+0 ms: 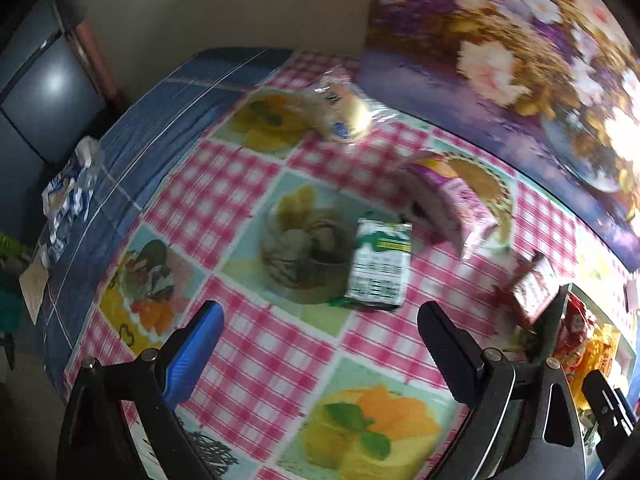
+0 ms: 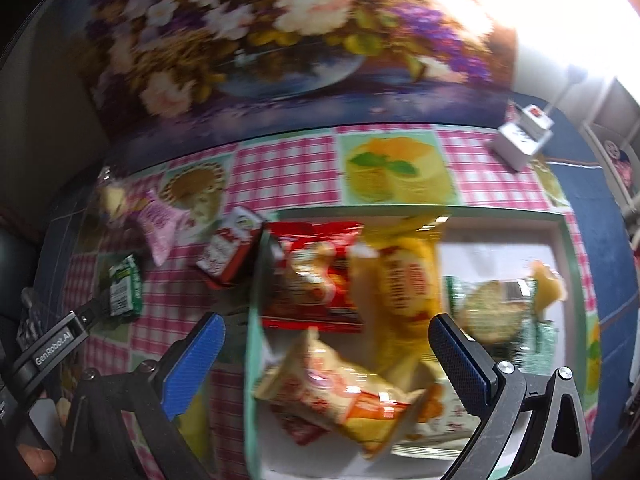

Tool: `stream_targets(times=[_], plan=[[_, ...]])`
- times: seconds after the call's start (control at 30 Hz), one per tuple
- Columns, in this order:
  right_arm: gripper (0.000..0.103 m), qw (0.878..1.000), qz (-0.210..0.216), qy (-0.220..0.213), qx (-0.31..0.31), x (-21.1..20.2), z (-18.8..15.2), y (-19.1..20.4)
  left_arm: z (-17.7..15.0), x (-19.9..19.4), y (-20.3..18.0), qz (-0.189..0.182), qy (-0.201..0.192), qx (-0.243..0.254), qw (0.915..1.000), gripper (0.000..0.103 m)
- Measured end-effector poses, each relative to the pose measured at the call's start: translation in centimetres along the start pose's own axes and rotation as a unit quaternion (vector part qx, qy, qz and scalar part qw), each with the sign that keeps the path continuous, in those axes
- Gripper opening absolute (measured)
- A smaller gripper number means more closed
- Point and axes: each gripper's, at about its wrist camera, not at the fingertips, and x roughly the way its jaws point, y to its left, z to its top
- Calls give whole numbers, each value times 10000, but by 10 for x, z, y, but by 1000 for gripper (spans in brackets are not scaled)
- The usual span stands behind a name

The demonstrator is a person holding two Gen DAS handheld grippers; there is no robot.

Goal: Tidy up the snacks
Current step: 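Move both open tools back toward the remaining snacks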

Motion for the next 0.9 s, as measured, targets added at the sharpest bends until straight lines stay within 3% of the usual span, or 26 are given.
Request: stream_targets(times=[0.4,0.73,0.9], plan=[[103,9989,409,9,-217,18,1,45,7,27,56,-100,50,-437,9990,97],[103,9983,511,58,-281,36,19,56,16,46,21,-878,122,4,9961,97],[103,9986,436,177,-237,44,40,56,21,45,-4,-989,-16,301,9946,97]])
